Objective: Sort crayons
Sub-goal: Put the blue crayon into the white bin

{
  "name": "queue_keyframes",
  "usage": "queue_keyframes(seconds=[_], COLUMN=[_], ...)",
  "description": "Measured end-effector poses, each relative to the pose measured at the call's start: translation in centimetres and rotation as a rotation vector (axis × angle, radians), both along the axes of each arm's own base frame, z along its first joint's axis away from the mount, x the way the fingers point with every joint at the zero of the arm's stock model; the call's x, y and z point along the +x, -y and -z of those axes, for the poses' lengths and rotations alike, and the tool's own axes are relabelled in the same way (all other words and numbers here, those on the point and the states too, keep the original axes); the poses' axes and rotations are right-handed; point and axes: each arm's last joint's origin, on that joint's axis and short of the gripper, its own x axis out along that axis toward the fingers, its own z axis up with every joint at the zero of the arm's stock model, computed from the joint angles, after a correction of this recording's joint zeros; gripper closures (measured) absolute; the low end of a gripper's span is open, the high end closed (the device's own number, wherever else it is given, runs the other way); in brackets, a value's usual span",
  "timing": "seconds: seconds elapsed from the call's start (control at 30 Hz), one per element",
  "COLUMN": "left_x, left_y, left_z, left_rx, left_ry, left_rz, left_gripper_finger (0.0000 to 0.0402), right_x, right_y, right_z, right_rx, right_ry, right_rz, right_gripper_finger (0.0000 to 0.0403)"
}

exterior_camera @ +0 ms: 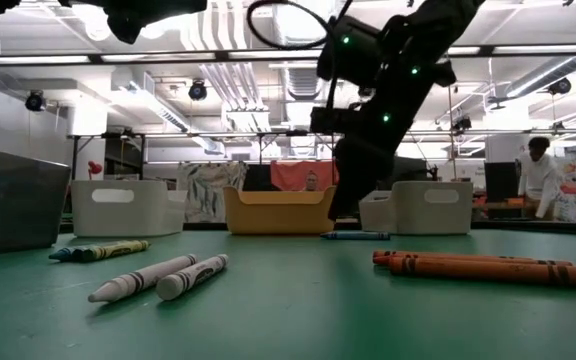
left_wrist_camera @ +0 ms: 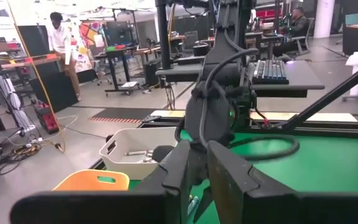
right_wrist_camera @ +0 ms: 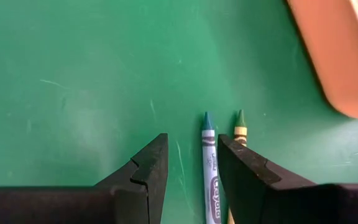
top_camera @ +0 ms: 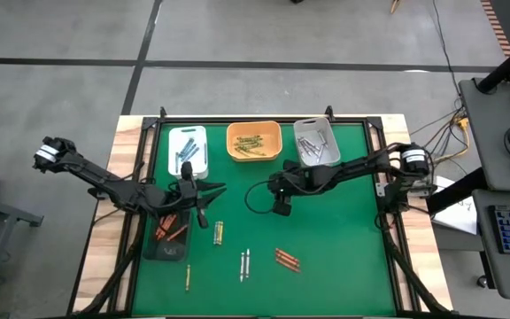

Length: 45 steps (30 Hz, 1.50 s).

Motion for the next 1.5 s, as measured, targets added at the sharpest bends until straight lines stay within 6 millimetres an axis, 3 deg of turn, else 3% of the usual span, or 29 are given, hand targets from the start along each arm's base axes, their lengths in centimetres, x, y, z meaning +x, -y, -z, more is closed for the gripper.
queue_keyframes(seconds=[0.47,1.17,1.5], left_x=[0.1,0.1,0.1], left_y=[0.0,0.0,0.0], left_z=[0.1,0.2,0.2], left_rx=[-0.001,-0.004,-0.004], left_ry=[-0.006,-0.006,-0.006], left_rz=[-0.002,-0.002,-0.002], left_gripper_finger=[0.0364,0.0364,0.0364], right_x=[0.1,0.4,0.4], right_y=[0.8,0.7,0.6], right_z=[0.4,2.6,2.7], right_rx=[-0.045,0.018,0.051], right_ry=[-0.043,-0.100,-0.102], right_rz=[-0.011,-0.038,-0.068], right_gripper_finger=[0.0275,0.0276,0.0320])
